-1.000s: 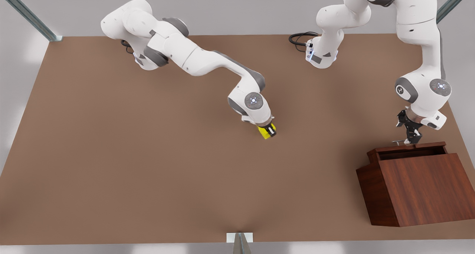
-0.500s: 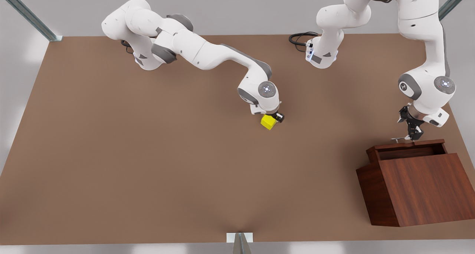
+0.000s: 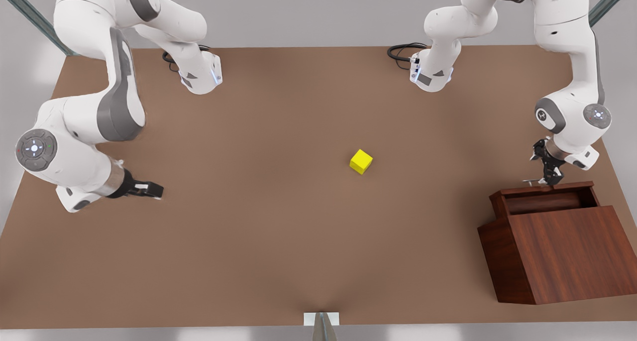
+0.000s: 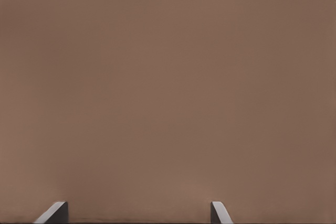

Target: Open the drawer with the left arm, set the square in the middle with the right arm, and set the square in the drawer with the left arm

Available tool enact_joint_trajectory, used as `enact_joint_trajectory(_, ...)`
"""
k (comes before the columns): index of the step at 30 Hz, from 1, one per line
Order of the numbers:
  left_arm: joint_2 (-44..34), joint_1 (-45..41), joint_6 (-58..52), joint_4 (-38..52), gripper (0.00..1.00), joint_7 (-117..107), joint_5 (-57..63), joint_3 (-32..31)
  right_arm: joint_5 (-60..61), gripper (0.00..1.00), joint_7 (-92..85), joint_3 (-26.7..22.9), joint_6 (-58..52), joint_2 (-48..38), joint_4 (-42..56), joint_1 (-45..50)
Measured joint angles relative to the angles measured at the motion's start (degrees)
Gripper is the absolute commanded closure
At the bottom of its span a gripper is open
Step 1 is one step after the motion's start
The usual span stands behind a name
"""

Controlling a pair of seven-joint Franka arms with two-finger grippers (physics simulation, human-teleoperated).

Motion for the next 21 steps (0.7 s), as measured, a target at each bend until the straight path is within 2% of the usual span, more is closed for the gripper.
enact_joint_trajectory(3,-0.15,0.02,-0.16,0.00,0.00,0.00,0.08,0.09,1.43,0.00,-0.50,-0.08,8.89,-10.74,-16.26,-0.04)
enact_joint_trajectory(4,-0.14,0.05,-0.15,0.00,0.00,-0.08,0.33,0.09,1.52,0.00,-0.54,-0.09,10.32,-11.69,-17.85,0.33)
enact_joint_trajectory(21,-2.22,-0.05,-7.37,0.05,0.00,-0.52,3.21,0.70,1.97,0.00,-2.57,-0.19,11.43,-9.75,-16.45,-0.07)
